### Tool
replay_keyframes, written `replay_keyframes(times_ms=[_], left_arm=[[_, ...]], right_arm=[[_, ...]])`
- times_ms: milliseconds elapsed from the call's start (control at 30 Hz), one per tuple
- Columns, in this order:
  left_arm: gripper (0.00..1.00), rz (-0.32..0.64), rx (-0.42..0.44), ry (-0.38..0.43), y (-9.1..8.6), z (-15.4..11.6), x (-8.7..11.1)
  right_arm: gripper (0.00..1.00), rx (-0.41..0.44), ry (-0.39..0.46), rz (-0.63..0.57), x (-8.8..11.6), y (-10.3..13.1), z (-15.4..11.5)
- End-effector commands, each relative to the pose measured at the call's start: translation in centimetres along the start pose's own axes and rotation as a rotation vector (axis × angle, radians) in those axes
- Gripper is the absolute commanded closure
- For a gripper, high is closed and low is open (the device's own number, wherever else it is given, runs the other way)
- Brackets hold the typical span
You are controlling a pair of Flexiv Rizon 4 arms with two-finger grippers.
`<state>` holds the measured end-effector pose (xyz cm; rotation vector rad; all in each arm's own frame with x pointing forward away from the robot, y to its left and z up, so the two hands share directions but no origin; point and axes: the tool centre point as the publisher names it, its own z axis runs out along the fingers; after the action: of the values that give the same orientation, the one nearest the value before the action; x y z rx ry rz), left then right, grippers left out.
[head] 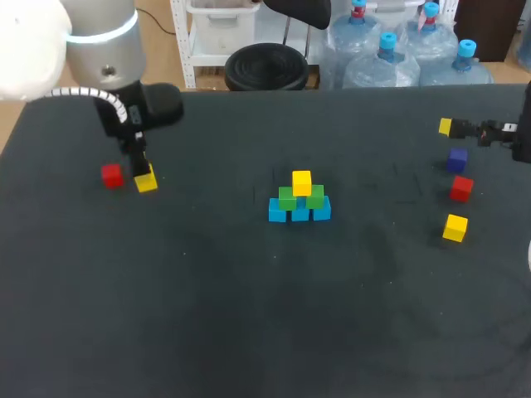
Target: Place the blue cubes, place green cubes on the blue cubes, place the yellow cubes on the green cubes, then place the red cubes on the yellow cubes, and place purple cube on the red cubes.
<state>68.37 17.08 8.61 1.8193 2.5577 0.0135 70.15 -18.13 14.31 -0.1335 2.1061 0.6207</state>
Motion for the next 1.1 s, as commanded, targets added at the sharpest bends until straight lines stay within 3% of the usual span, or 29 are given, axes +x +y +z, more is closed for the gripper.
replay_keyframes(times_ms=[33, 467, 567, 667, 1100], left_arm=[[1.0, -0.024, 0.008, 0.0, 0.8, -0.6, -1.0], [1.0, 0.004, -0.041, -0.059, -0.8, -2.3, -4.6], [1.0, -0.02, -0.073, -0.066, -0.2, -2.6, -4.0], [1.0, -0.097, -0.095, -0.078, 1.5, -2.9, -1.8], [1.0, -0.097, -0.095, -0.078, 1.5, -2.9, -1.8]], right_arm=[[0.0, -0.002, 0.002, 0.001, 0.0, 0.0, -0.1], [0.0, -0.002, 0.002, 0.001, 0.0, 0.0, -0.1], [0.0, -0.002, 0.002, 0.001, 0.0, 0.0, -0.1], [0.0, -0.002, 0.002, 0.001, 0.0, 0.0, -0.1], [0.0, -0.002, 0.002, 0.001, 0.0, 0.0, -0.1]])
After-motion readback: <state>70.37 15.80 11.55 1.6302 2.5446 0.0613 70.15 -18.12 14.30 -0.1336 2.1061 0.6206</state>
